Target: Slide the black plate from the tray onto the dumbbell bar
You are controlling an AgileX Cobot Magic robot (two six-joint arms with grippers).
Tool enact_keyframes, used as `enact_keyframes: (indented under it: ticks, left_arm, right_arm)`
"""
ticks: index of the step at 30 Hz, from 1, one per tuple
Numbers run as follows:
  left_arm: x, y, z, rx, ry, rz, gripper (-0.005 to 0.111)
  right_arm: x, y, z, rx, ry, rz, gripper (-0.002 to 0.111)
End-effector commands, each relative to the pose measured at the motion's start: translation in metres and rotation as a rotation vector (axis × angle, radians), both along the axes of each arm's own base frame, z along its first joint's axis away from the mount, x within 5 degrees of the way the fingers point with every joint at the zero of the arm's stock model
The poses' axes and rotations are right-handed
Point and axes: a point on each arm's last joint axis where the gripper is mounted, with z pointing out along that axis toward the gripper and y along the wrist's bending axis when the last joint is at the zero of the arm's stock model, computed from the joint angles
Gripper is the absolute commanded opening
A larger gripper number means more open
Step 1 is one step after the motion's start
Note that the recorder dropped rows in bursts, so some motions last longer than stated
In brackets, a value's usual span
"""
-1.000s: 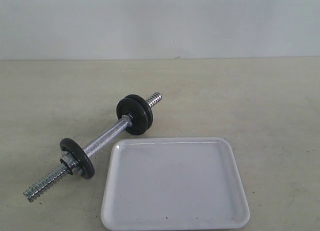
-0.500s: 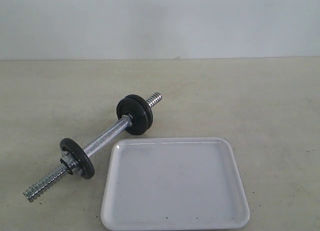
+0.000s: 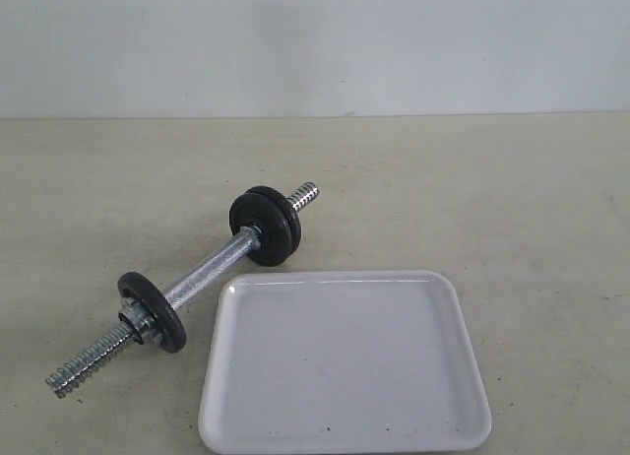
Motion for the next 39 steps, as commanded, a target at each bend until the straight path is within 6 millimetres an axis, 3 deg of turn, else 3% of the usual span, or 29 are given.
enact_keyframes:
  ticks: [1, 16, 18, 20, 23, 28, 33, 39]
  left_arm:
    - [-0.002, 0.001, 0.002, -0.010, -0.005, -0.004, 0.004]
    - [-0.002, 0.001, 0.001, -0.004, -0.004, 0.005, 0.004]
    - [-0.003, 0.001, 0.001, -0.096, 0.008, -0.028, 0.004]
    - [-0.010, 0.004, -0.007, -0.198, 0.028, -0.065, 0.004]
    - [-0.026, 0.010, -0.035, -0.216, 0.054, -0.064, 0.004]
    - [-0.074, 0.034, -0.085, -0.215, -0.014, 0.049, 0.004]
    - [-0.111, 0.044, -0.087, -0.237, -0.152, 0.069, 0.004]
    - [-0.126, 0.047, -0.085, -0.144, -0.234, 0.115, 0.004]
  right_arm:
    - [0.000, 0.000, 0.002, -0.005, -0.016, 0.004, 0.000]
    - [0.000, 0.000, 0.002, -0.005, -0.016, 0.004, 0.000]
    - [0.000, 0.000, 0.002, -0.005, -0.016, 0.004, 0.000]
    - [0.000, 0.000, 0.002, -0.005, -0.016, 0.004, 0.000]
    - [0.000, 0.000, 0.002, -0.005, -0.016, 0.004, 0.000]
    - [0.000, 0.000, 0.002, -0.005, -0.016, 0.004, 0.000]
    - [0.000, 0.000, 0.002, -0.005, -0.016, 0.004, 0.000]
    - [0.000, 0.000, 0.002, -0.005, -0.016, 0.004, 0.000]
